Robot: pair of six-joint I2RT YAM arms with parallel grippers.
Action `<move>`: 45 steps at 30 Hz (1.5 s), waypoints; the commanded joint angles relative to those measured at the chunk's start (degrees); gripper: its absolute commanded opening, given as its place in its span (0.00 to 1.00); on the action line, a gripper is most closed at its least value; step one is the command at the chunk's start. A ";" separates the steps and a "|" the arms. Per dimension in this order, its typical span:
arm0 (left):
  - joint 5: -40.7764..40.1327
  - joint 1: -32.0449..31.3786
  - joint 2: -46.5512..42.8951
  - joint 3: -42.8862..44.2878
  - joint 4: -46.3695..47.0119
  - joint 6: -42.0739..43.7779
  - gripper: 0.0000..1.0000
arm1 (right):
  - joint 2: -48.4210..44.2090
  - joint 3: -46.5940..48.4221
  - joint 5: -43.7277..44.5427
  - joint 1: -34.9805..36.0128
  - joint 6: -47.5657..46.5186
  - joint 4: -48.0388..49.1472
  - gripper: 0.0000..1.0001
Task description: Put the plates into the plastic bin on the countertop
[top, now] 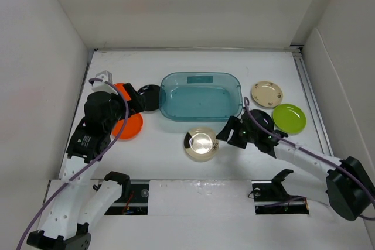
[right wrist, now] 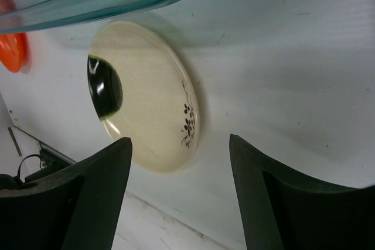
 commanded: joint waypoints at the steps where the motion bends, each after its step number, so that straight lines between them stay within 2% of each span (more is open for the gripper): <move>1: 0.82 0.08 -0.29 0.59 2.10 0.43 1.00 | 2.22 -0.72 -0.58 0.96 0.86 8.57 0.72; 6: 1.35 0.08 -0.29 0.60 1.56 1.04 1.00 | 7.23 -0.72 -2.07 1.48 0.86 10.16 0.60; 12: 1.35 0.08 -0.29 1.12 1.04 1.57 1.00 | 11.01 -0.11 -1.55 2.02 0.24 10.16 0.55; 16: 1.35 0.08 -0.29 1.12 1.04 1.57 1.00 | 12.16 0.42 -1.02 2.63 -0.28 10.16 0.45; 17: 0.83 0.08 -0.29 1.12 1.04 1.57 1.00 | 12.86 0.42 -0.41 3.24 -0.29 10.16 0.39; 22: 0.82 0.08 -0.29 1.12 1.04 1.57 1.00 | 14.62 0.42 0.12 3.77 -0.29 11.20 0.32; 26: 0.82 0.08 0.23 0.60 1.04 1.57 1.00 | 15.94 0.42 0.12 4.39 -0.29 12.53 0.17; 27: 0.30 0.08 0.23 0.60 1.04 1.57 1.00 | 16.46 0.42 0.12 4.91 0.32 13.05 0.05; 29: 0.30 0.08 0.23 0.60 1.04 1.57 1.00 | 16.47 0.42 0.12 4.92 0.33 13.06 0.00; 34: -0.23 0.08 1.37 0.60 1.04 -0.01 1.00 | 13.05 2.52 -2.68 8.33 0.86 10.52 0.00; 38: -1.37 0.08 1.90 0.60 0.51 -1.76 1.00 | 8.48 7.61 -1.64 10.80 0.86 -0.01 0.00; 42: -4.44 0.08 3.74 0.60 -0.10 -4.21 1.00 | 0.23 11.83 0.29 11.95 0.86 -7.40 0.00; 45: -8.04 0.08 5.58 0.07 -0.81 -7.47 1.00 | -5.85 15.95 3.54 11.95 0.86 -9.34 0.00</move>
